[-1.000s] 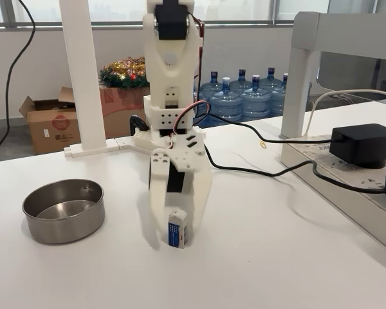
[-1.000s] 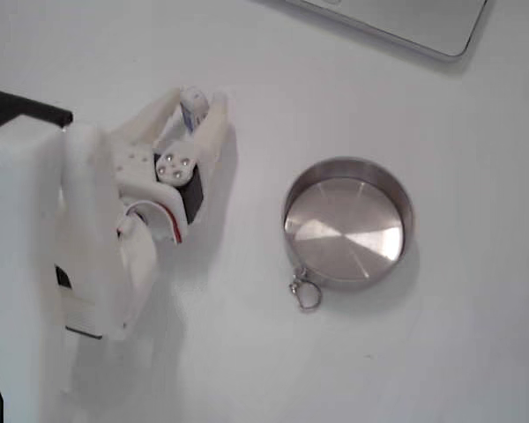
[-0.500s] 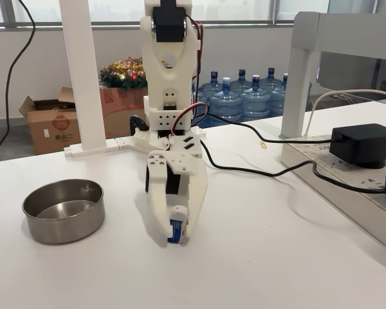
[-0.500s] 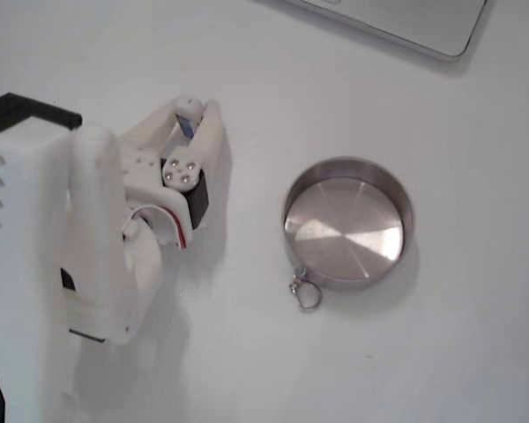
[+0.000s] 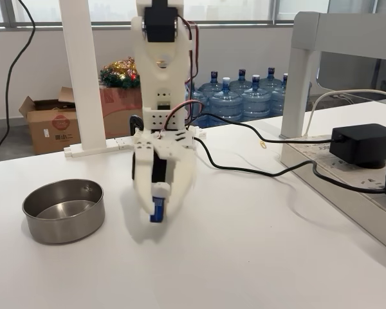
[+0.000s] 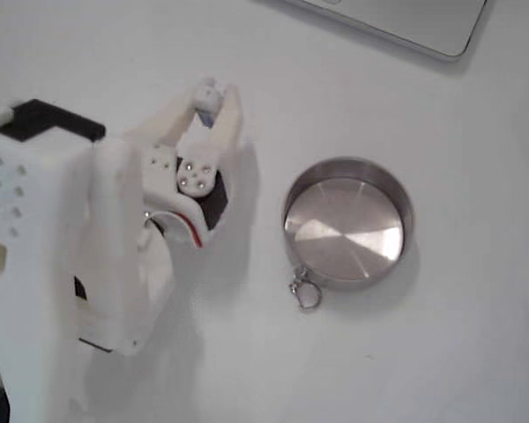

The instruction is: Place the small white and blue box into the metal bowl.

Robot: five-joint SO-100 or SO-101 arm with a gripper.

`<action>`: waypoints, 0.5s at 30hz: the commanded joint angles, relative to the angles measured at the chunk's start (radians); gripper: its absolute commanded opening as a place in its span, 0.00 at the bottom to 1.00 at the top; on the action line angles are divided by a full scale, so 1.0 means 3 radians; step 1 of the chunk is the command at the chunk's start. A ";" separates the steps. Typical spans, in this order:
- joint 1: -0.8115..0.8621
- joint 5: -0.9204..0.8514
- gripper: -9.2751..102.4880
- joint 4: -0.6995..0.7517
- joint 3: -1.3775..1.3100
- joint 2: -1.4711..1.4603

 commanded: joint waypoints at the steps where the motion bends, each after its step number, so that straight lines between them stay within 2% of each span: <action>1: 0.0118 0.0020 0.06 -0.0153 0.0159 0.0220; 15: 0.0680 0.0020 0.06 -0.0153 0.0736 0.0926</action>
